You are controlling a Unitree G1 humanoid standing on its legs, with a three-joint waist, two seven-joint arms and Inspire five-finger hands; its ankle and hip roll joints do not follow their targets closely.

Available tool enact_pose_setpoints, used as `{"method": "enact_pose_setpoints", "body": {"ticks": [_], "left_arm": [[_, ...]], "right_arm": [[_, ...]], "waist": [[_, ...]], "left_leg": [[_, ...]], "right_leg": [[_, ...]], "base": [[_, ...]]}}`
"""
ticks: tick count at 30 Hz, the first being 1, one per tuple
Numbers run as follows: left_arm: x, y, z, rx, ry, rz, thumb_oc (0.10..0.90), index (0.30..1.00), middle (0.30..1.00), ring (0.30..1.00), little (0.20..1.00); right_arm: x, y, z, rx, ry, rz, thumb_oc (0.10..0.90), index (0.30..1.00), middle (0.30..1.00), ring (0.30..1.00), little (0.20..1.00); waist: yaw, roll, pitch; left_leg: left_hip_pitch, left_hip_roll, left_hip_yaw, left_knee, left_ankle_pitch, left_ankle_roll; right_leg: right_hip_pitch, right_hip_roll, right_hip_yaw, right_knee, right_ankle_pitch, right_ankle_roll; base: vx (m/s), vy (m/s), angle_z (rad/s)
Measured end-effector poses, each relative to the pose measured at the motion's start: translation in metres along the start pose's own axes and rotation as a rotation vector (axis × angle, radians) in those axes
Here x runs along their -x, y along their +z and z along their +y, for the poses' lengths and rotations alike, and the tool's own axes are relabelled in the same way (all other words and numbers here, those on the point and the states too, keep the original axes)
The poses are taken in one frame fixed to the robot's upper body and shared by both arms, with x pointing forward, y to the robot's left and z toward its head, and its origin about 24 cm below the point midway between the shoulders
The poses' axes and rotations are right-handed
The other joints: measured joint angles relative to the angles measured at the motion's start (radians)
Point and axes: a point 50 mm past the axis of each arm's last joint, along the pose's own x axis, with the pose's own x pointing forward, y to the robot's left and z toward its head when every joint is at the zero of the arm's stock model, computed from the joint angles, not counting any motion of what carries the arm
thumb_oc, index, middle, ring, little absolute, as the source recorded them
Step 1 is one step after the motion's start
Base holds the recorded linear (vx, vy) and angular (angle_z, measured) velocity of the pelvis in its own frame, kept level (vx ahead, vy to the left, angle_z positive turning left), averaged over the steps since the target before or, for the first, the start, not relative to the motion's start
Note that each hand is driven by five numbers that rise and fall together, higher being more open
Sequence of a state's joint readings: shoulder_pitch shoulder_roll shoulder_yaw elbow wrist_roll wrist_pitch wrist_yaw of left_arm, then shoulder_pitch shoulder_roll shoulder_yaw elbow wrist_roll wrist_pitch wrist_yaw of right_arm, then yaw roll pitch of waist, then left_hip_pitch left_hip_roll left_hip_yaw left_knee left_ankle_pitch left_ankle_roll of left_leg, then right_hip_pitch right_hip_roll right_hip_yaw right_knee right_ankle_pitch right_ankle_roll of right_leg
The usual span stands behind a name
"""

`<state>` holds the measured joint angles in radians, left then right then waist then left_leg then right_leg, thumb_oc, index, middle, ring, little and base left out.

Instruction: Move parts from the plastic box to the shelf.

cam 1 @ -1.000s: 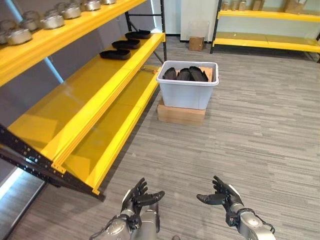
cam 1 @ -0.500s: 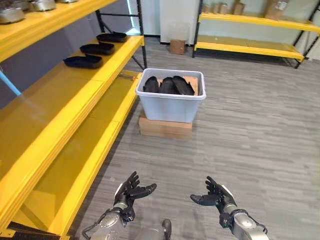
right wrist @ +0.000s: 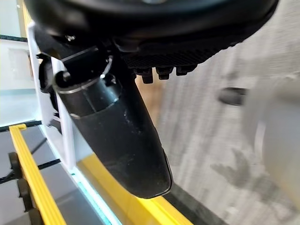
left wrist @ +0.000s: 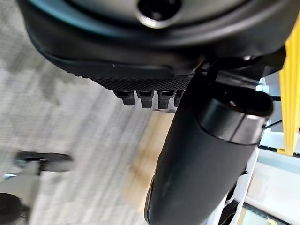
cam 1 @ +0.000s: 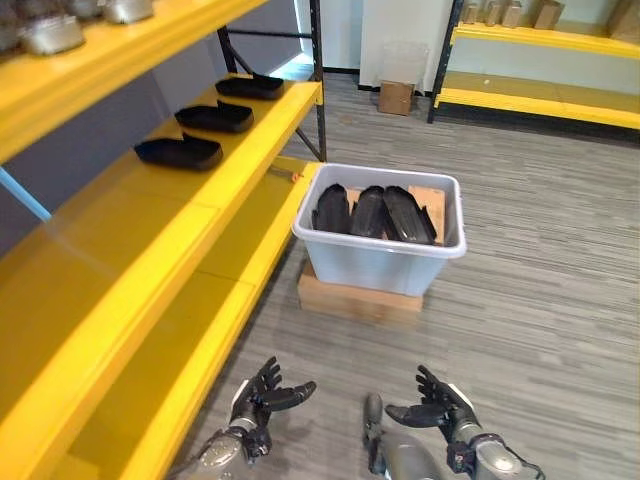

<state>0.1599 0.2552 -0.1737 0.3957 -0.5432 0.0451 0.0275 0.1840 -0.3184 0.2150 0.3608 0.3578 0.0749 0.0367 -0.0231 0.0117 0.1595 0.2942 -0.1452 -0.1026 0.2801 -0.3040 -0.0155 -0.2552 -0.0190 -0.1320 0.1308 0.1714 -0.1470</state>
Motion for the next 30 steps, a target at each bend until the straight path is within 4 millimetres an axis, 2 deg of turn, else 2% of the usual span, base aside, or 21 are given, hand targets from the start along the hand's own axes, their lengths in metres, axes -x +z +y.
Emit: {"method": "enact_pose_setpoints", "body": {"ticks": [2, 3, 4, 5, 6, 7, 8, 9, 10, 12, 13, 14, 15, 16, 18, 20, 21, 22, 24, 26, 30], "left_arm": [[0.0, 0.01, -0.001, -0.006, -0.012, -0.041, 0.9, 1.0, 1.0, 1.0, 1.0], [0.0, 0.012, -0.002, -0.005, -0.014, -0.05, 0.9, 1.0, 1.0, 1.0, 1.0], [-0.002, 0.017, -0.004, -0.004, -0.019, -0.068, 0.9, 1.0, 1.0, 1.0, 1.0], [-0.005, 0.019, -0.007, -0.004, -0.026, -0.072, 0.9, 1.0, 1.0, 1.0, 1.0], [-0.006, 0.023, -0.009, -0.005, -0.034, -0.082, 0.9, 1.0, 1.0, 1.0, 1.0], [-0.008, 0.025, -0.012, -0.01, -0.044, -0.088, 0.9, 1.0, 1.0, 1.0, 1.0], [-0.008, 0.022, -0.013, -0.012, -0.045, -0.074, 0.9, 1.0, 1.0, 1.0, 1.0], [-0.007, 0.017, -0.012, -0.016, -0.045, -0.059, 0.9, 1.0, 1.0, 1.0, 1.0], [-0.005, 0.012, -0.012, -0.015, -0.047, -0.044, 0.9, 1.0, 1.0, 1.0, 1.0], [-0.004, 0.011, -0.009, -0.019, -0.035, -0.037, 0.9, 1.0, 1.0, 1.0, 1.0], [-0.003, 0.009, -0.007, -0.02, -0.028, -0.03, 0.9, 1.0, 1.0, 1.0, 1.0], [-0.001, 0.004, -0.002, -0.024, -0.015, -0.007, 0.9, 1.0, 1.0, 1.0, 1.0], [0.0, 0.002, -0.001, -0.025, -0.011, -0.002, 0.9, 1.0, 1.0, 1.0, 1.0], [0.0, 0.002, -0.001, -0.025, -0.011, -0.002, 0.9, 1.0, 1.0, 1.0, 1.0], [0.0, 0.002, -0.001, -0.025, -0.013, -0.002, 0.9, 1.0, 1.0, 1.0, 1.0], [0.001, -0.001, 0.0, -0.022, -0.01, 0.006, 0.9, 1.0, 1.0, 1.0, 1.0], [0.002, -0.003, -0.003, -0.015, -0.018, 0.01, 0.9, 1.0, 1.0, 1.0, 1.0], [0.001, -0.001, -0.003, -0.022, -0.017, 0.007, 0.9, 1.0, 1.0, 1.0, 1.0], [0.001, 0.003, 0.002, -0.035, -0.01, -0.003, 0.9, 1.0, 1.0, 1.0, 1.0], [0.003, 0.006, 0.011, -0.056, 0.008, -0.008, 0.9, 1.0, 1.0, 1.0, 1.0], [0.004, 0.011, 0.019, -0.077, 0.026, -0.015, 0.9, 1.0, 1.0, 1.0, 1.0]], "right_arm": [[-0.004, 0.01, 0.002, 0.009, 0.02, -0.032, 0.9, 1.0, 1.0, 1.0, 1.0], [-0.006, 0.015, 0.003, 0.015, 0.025, -0.05, 0.9, 1.0, 1.0, 1.0, 1.0], [-0.012, 0.03, 0.004, 0.024, 0.033, -0.096, 0.9, 1.0, 1.0, 1.0, 1.0], [-0.014, 0.036, 0.003, 0.027, 0.033, -0.119, 0.9, 1.0, 1.0, 1.0, 1.0], [-0.015, 0.04, 0.003, 0.029, 0.036, -0.129, 0.9, 1.0, 1.0, 1.0, 1.0], [-0.015, 0.041, 0.003, 0.026, 0.036, -0.134, 0.9, 1.0, 1.0, 1.0, 1.0], [-0.014, 0.034, 0.003, 0.025, 0.034, -0.108, 0.9, 1.0, 1.0, 1.0, 1.0], [-0.012, 0.027, 0.004, 0.023, 0.037, -0.089, 0.9, 1.0, 1.0, 1.0, 1.0], [-0.008, 0.018, 0.002, 0.015, 0.02, -0.058, 0.9, 1.0, 1.0, 1.0, 1.0], [-0.008, 0.017, 0.002, 0.01, 0.011, -0.049, 0.9, 1.0, 1.0, 1.0, 1.0], [-0.008, 0.018, 0.001, 0.01, 0.01, -0.052, 0.9, 1.0, 1.0, 1.0, 1.0], [-0.008, 0.017, 0.002, 0.009, 0.006, -0.052, 0.9, 1.0, 1.0, 1.0, 1.0], [-0.008, 0.018, 0.002, 0.009, 0.003, -0.058, 0.9, 1.0, 1.0, 1.0, 1.0], [-0.008, 0.02, 0.0, 0.008, -0.006, -0.067, 0.9, 1.0, 1.0, 1.0, 1.0], [-0.007, 0.02, -0.004, 0.009, -0.018, -0.069, 0.9, 1.0, 1.0, 1.0, 1.0], [-0.005, 0.018, -0.008, 0.018, -0.026, -0.062, 0.9, 1.0, 1.0, 1.0, 1.0], [-0.003, 0.018, -0.014, 0.036, -0.032, -0.06, 0.9, 1.0, 1.0, 1.0, 1.0], [-0.003, 0.014, -0.013, 0.021, -0.043, -0.045, 0.9, 1.0, 1.0, 1.0, 1.0], [-0.003, 0.009, -0.006, 0.0, -0.024, -0.031, 0.9, 1.0, 1.0, 1.0, 1.0], [-0.005, 0.012, 0.006, -0.03, 0.01, -0.053, 0.9, 1.0, 1.0, 1.0, 1.0], [-0.006, 0.011, 0.014, -0.042, 0.045, -0.053, 0.9, 1.0, 1.0, 1.0, 1.0]], "waist": [[0.003, -0.015, 0.001], [0.0, -0.014, 0.0], [-0.004, -0.005, -0.003], [-0.001, 0.0, -0.002], [-0.006, -0.002, 0.0], [-0.003, -0.001, 0.0], [0.016, -0.007, -0.002], [0.035, -0.017, -0.005], [0.033, -0.034, 0.003], [0.053, -0.059, 0.02], [0.058, -0.066, 0.023], [0.056, -0.067, 0.024], [0.054, -0.062, 0.023], [0.053, -0.051, 0.022], [0.052, -0.038, 0.021], [0.052, -0.021, 0.012], [0.045, 0.014, 0.003], [0.026, 0.001, 0.003], [0.036, -0.029, -0.002], [0.049, -0.037, -0.008], [0.057, -0.038, -0.009]], "left_leg": [[-0.048, 0.051, 0.013, -0.014, -0.007, -0.004], [-0.07, 0.072, 0.017, -0.015, -0.003, -0.011], [-0.14, 0.126, 0.011, -0.002, 0.059, -0.027], [-0.193, 0.113, -0.014, 0.118, 0.063, -0.055], [-0.273, 0.108, 0.005, 0.277, 0.082, -0.086], [-0.358, 0.104, 0.011, 0.45, 0.136, -0.131], [-0.385, 0.087, 0.011, 0.533, 0.223, -0.144], [-0.397, 0.068, 0.01, 0.564, 0.307, -0.142], [-0.481, 0.079, 0.042, 0.574, 0.229, -0.022], [-0.501, 0.127, 0.053, 0.328, 0.183, 0.005], [-0.503, 0.164, 0.03, 0.202, 0.194, -0.007], [-0.479, 0.224, 0.005, -0.006, 0.23, -0.032], [-0.459, 0.263, -0.014, -0.132, 0.261, -0.056], [-0.451, 0.304, -0.026, -0.22, 0.295, -0.077], [-0.45, 0.337, -0.031, -0.25, 0.328, -0.065], [-0.395, 0.318, -0.042, -0.232, 0.361, -0.05], [-0.363, 0.32, -0.044, -0.238, 0.392, -0.048], [-0.352, 0.308, -0.041, -0.258, 0.408, -0.104], [-0.315, 0.249, 0.001, -0.284, 0.404, -0.071], [-0.302, 0.198, 0.031, -0.278, 0.392, -0.044], [-0.294, 0.163, 0.046, -0.271, 0.383, -0.017]], "right_leg": [[0.055, 0.001, -0.001, -0.024, -0.023, -0.003], [0.069, 0.002, -0.005, -0.019, -0.024, 0.016], [0.081, 0.013, -0.002, 0.002, -0.051, 0.041], [0.081, 0.026, 0.0, 0.027, -0.078, 0.055], [0.079, 0.025, -0.004, 0.058, -0.117, 0.053], [0.077, 0.024, -0.001, 0.092, -0.158, 0.055], [0.097, 0.02, 0.022, 0.098, -0.161, 0.052], [0.121, 0.011, 0.047, 0.08, -0.169, 0.048], [0.182, -0.004, 0.063, 0.008, -0.184, 0.029], [0.227, -0.01, 0.072, -0.031, -0.178, 0.033], [0.245, -0.01, 0.075, -0.035, -0.174, 0.053], [0.3, 0.003, 0.078, -0.063, -0.178, 0.063], [0.319, 0.016, 0.085, -0.073, -0.189, 0.077], [0.335, 0.032, 0.093, -0.081, -0.201, 0.084], [0.35, 0.044, 0.101, -0.078, -0.212, 0.089], [0.368, 0.037, 0.151, -0.072, -0.237, 0.124], [0.367, 0.05, 0.161, -0.06, -0.256, 0.147], [0.369, 0.024, 0.152, -0.042, -0.273, 0.165], [0.369, -0.043, 0.15, -0.018, -0.294, 0.199], [0.375, -0.098, 0.15, -0.014, -0.308, 0.223], [0.383, -0.133, 0.15, -0.021, -0.312, 0.246]], "base": [[0.24, -0.118, 0.05], [0.19, -0.148, -0.19], [0.2, -0.212, -0.3], [0.11, -0.168, -0.31], [0.04, -0.1, -0.08], [0.1, -0.081, -0.18], [0.22, -0.145, -0.34], [0.34, -0.108, -0.3], [0.28, -0.062, -0.08], [0.21, 0.039, -0.12], [0.33, 0.145, -0.36], [0.3, 0.169, -0.33], [0.23, 0.141, -0.29], [0.11, 0.085, -0.29], [0.12, 0.117, -0.4], [0.14, 0.153, -0.53], [0.14, 0.144, -0.11], [0.14, 0.148, -0.01], [0.13, 0.16, -0.14], [0.08, 0.122, -0.25], [0.06, 0.105, -0.04]]}}
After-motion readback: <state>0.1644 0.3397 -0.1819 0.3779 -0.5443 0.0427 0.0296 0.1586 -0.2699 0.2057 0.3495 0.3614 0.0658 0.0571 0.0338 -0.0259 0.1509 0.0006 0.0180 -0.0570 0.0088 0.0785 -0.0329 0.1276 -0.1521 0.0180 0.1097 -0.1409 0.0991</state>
